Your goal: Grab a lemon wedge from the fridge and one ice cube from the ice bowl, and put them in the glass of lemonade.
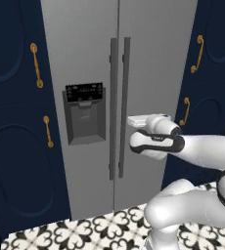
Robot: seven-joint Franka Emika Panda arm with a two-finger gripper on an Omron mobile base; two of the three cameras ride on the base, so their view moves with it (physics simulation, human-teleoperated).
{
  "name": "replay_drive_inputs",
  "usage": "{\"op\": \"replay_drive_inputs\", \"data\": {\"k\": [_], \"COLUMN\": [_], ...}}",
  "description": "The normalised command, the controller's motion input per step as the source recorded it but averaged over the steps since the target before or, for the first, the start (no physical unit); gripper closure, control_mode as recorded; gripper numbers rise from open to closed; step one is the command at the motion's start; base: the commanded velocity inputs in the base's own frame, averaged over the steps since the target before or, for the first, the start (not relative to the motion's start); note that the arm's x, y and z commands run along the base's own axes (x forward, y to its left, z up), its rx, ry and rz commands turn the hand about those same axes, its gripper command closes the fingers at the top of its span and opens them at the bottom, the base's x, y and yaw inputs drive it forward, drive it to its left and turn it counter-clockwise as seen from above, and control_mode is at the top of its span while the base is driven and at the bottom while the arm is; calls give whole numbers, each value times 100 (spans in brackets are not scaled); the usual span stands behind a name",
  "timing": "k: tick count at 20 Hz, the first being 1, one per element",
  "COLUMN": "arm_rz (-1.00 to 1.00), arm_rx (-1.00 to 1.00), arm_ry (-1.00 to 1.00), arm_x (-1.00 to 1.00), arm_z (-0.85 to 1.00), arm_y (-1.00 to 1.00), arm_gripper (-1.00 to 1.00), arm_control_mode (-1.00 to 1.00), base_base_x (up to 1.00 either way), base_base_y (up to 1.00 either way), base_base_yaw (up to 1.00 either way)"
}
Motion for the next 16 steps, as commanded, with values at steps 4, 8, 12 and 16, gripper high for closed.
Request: {"op": "replay_drive_inputs", "data": {"k": [4,8,12,16], "arm_rz": [0,0,0,0], "arm_rx": [0,0,-1,-3], "arm_ry": [0,0,0,0], "arm_x": [53,47,54,45], "arm_z": [0,-3,-4,-2], "arm_y": [0,1,12,31], "arm_gripper": [-100,-100,-100,-100], "arm_control_mode": [-100,-100,-100,-100], "base_base_x": [0,0,0,0], "base_base_y": [0,0,0,0], "base_base_yaw": [0,0,0,0]}}
